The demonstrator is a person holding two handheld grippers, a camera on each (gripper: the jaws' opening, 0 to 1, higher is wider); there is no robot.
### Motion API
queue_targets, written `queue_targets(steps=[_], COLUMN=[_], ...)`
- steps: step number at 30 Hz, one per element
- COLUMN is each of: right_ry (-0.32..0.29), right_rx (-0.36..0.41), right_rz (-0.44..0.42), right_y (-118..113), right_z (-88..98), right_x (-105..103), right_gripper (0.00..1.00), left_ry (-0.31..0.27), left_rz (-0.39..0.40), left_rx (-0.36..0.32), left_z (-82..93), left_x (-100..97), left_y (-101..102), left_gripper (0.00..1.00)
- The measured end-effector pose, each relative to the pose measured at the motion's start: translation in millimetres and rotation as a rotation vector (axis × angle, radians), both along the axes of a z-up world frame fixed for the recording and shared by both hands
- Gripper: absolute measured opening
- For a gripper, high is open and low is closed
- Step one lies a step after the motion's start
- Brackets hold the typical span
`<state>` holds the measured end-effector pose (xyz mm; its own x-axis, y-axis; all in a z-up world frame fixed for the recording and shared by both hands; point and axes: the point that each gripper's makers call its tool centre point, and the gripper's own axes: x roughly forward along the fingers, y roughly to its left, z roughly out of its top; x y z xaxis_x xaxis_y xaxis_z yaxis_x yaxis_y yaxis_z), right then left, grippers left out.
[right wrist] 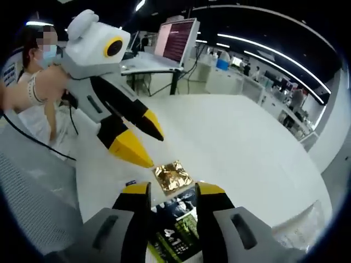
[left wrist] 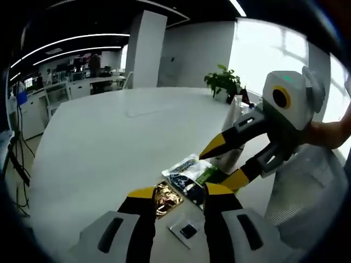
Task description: Arrange the skincare products in the storage area until every visible bottle or jar stands upright without overlapping.
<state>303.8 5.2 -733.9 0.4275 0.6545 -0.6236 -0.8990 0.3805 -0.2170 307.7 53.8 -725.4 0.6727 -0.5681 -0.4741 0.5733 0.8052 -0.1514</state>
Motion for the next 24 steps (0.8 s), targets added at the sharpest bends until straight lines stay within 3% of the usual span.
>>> queue_targets(steps=[13, 17, 24], right_ry=[-0.030, -0.037, -0.043], right_rx=[0.031, 0.039, 0.057], right_rz=[-0.098, -0.151, -0.251], right_y=[-37, -55, -81], right_z=[23.7, 27.7, 34.8], right_x=[-15, -16, -15], right_gripper=[0.49, 0.52, 0.65], left_ry=[-0.017, -0.026, -0.032], left_rz=[-0.023, -0.012, -0.025], left_rx=[0.006, 0.014, 0.027], left_z=[17.4, 21.4, 25.7], left_x=[-23.0, -25.1, -34.1], left_y=[-11, -12, -16], left_gripper=[0.39, 0.45, 0.48])
